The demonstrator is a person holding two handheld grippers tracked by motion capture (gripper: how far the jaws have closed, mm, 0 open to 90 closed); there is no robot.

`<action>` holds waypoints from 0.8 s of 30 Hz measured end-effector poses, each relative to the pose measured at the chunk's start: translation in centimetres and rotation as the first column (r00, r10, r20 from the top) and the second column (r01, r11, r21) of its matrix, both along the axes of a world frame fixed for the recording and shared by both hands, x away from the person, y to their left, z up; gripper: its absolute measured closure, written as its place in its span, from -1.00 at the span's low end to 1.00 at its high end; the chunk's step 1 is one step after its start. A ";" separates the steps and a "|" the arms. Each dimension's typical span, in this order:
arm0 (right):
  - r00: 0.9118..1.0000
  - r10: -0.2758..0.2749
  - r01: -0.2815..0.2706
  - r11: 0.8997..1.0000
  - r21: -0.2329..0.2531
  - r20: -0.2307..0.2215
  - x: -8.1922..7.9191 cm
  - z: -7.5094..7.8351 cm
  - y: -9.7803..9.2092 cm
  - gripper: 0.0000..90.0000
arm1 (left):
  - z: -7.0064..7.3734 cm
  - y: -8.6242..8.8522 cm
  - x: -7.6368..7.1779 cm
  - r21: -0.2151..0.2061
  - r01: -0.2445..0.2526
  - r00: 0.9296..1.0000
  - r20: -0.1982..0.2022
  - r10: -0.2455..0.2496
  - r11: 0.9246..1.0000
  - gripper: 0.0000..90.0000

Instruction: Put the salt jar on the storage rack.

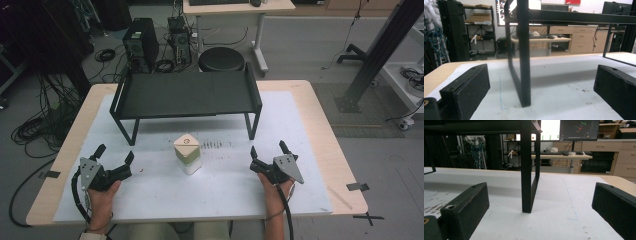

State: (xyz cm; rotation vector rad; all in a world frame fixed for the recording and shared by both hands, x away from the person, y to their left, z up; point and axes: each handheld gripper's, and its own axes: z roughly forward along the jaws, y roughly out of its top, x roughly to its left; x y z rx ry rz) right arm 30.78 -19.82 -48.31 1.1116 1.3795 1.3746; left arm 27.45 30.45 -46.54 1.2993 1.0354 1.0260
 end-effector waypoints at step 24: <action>1.000 0.009 -0.009 1.000 0.009 0.001 0.0 0.0 -0.1 -0.98 | 0.0 0.0 0.0 0.001 -0.001 1.000 0.000 0.001 1.000 -0.98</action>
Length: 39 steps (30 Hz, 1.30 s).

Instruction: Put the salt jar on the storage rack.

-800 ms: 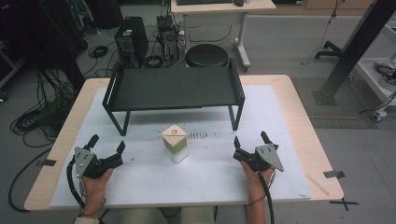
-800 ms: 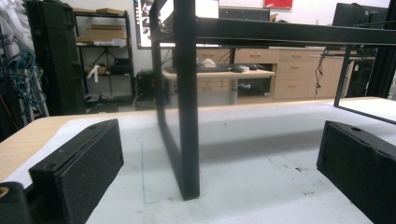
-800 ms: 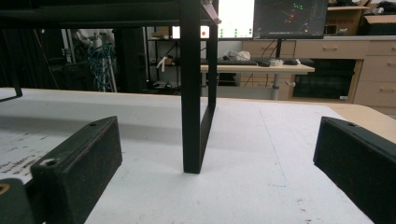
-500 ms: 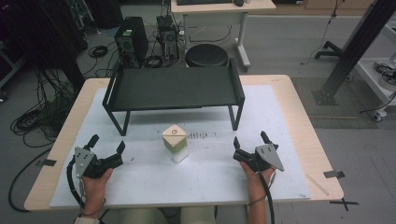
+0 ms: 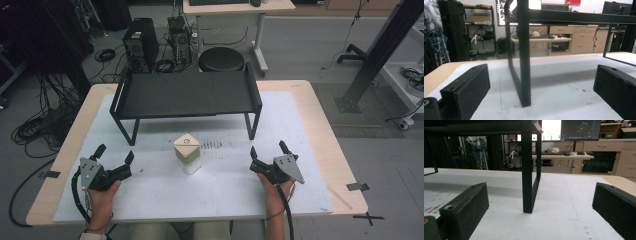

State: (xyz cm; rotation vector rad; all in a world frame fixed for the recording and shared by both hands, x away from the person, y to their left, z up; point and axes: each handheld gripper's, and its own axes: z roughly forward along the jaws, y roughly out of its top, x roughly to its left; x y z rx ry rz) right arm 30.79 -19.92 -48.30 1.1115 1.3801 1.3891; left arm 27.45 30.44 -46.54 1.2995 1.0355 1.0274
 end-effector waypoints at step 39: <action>0.943 0.302 -0.305 0.952 0.003 0.137 -4.6 8.7 6.5 -0.96 | 0.0 0.0 0.0 -0.001 0.001 1.000 -0.001 -0.001 1.000 -0.96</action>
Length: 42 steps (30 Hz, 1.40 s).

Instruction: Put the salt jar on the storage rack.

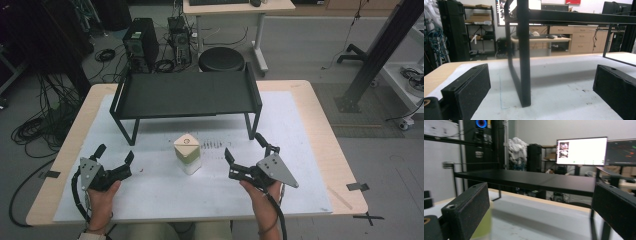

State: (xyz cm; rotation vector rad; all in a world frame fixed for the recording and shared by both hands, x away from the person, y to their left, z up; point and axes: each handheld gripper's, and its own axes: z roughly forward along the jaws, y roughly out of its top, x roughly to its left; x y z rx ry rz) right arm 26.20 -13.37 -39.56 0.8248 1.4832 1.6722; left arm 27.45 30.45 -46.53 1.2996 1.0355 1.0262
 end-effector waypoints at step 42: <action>0.979 0.204 -0.206 0.974 -0.098 -0.024 0.0 -2.0 8.1 -0.97 | 0.0 0.0 0.0 0.001 0.002 1.000 0.001 -0.002 1.000 -0.96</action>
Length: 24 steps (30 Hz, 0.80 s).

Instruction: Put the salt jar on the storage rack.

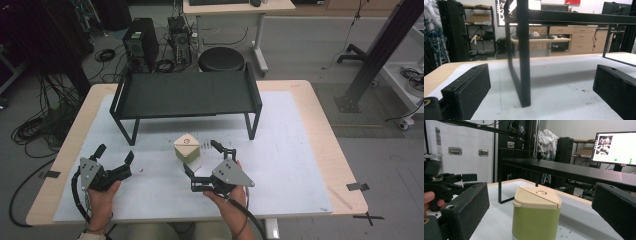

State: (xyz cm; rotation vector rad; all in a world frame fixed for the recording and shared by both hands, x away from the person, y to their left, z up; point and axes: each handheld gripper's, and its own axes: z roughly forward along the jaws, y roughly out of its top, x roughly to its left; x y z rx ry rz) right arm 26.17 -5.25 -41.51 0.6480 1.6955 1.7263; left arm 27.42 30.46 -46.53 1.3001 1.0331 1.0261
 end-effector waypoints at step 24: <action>0.998 -0.007 0.007 1.000 -0.009 -0.061 1.7 -3.7 1.6 -0.97 | 0.0 0.0 0.0 0.000 0.001 1.000 0.001 -0.001 1.000 -0.96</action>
